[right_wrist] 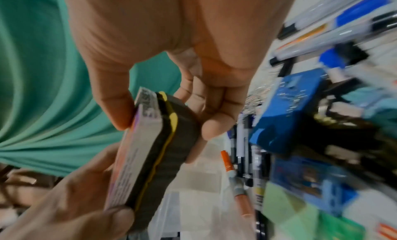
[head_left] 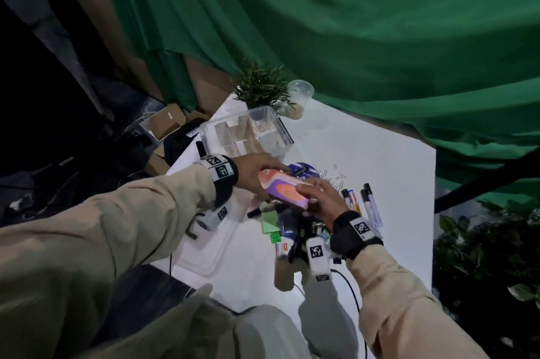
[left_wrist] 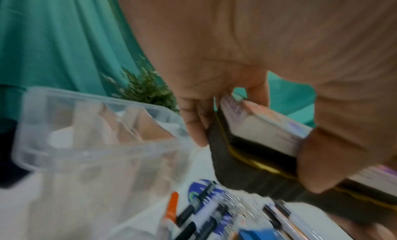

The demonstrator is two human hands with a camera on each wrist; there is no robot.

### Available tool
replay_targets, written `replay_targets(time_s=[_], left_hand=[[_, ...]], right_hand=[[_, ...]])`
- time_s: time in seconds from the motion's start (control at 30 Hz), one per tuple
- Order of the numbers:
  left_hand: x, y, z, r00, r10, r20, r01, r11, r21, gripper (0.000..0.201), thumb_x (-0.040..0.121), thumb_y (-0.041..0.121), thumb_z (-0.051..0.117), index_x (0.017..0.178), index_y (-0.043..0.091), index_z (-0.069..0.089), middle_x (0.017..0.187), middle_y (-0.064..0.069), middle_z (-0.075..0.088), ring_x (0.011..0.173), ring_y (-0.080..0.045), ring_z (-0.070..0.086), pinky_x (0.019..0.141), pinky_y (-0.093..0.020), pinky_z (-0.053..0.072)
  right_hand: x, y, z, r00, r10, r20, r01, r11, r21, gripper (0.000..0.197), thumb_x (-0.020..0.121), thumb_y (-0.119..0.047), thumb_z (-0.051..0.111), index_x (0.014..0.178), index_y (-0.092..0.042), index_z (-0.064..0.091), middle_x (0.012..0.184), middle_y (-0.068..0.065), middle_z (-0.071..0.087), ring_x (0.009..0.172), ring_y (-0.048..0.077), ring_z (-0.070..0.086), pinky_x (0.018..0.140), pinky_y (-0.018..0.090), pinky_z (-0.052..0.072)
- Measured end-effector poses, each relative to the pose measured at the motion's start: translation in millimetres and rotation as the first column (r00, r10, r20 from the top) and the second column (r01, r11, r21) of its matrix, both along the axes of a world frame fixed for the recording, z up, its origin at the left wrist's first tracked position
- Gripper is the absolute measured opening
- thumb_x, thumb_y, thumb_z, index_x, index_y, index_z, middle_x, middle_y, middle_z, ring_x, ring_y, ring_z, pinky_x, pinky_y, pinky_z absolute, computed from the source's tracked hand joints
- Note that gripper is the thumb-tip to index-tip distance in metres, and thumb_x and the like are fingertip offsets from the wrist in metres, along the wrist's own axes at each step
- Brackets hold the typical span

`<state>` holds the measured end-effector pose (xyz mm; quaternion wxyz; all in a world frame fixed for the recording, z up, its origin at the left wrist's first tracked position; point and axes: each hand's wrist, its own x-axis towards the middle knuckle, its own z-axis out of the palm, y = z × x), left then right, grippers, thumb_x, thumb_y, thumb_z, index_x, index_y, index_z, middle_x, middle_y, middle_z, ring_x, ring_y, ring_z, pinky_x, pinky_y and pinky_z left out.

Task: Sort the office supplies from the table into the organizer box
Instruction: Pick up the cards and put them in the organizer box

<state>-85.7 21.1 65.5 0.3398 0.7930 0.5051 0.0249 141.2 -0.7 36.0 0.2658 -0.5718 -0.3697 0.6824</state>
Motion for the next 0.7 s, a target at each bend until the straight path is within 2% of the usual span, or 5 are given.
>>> replay_targets(time_s=[0.17,0.3,0.53,0.6,0.7], left_hand=[[-78,24,11,0.963,0.253,0.094,-0.265,0.952,0.151,0.087,0.059,0.037,0.080,0.137,0.020,0.047,0.128,-0.010,0.056,0.112,-0.024,0.056,0.097,-0.032,0.046],[-130,39,1,0.895,0.446,0.019,-0.438,0.868,0.234,0.083,0.073,0.020,0.077,0.144,0.017,0.035,0.136,-0.015,0.049,0.123,-0.030,0.047,0.103,-0.037,0.041],[-166,44,-37,0.914,0.321,-0.247,-0.277,0.940,0.197,0.085,0.081,0.049,0.065,0.149,0.018,0.023,0.154,-0.012,0.027,0.138,-0.034,0.029,0.114,-0.042,0.028],[-172,45,-43,0.914,0.269,-0.303,-0.211,0.955,0.208,0.091,0.082,0.058,0.060,0.151,0.018,0.016,0.157,-0.009,0.021,0.140,-0.034,0.024,0.114,-0.045,0.027],[-180,44,-51,0.918,0.250,-0.307,-0.194,0.960,0.202,0.095,0.081,0.063,0.056,0.151,0.015,0.013,0.159,-0.005,0.016,0.141,-0.033,0.020,0.115,-0.045,0.026]], right_hand=[[-77,30,22,0.962,0.202,0.184,-0.228,0.964,0.135,0.051,0.071,-0.027,0.082,0.117,-0.016,0.062,0.093,0.016,0.072,0.068,0.024,0.067,0.064,0.032,0.053],[-148,56,26,0.914,0.100,0.393,-0.206,0.949,0.239,0.062,0.066,-0.042,0.079,0.119,-0.015,0.063,0.098,0.006,0.073,0.081,0.023,0.072,0.076,0.042,0.058],[-222,75,10,0.454,0.061,0.889,-0.614,0.744,0.262,0.078,0.071,-0.081,0.043,0.120,-0.023,0.062,0.145,0.010,0.045,0.113,0.032,0.060,0.088,0.038,0.050],[-234,82,-4,0.369,0.051,0.928,-0.673,0.704,0.228,0.069,0.076,-0.074,0.045,0.118,-0.022,0.061,0.153,0.010,0.030,0.129,0.029,0.048,0.098,0.040,0.047],[-246,86,-14,0.324,0.043,0.945,-0.715,0.665,0.215,0.053,0.082,-0.047,0.061,0.123,-0.015,0.052,0.134,0.018,0.049,0.134,0.032,0.041,0.106,0.038,0.040]])
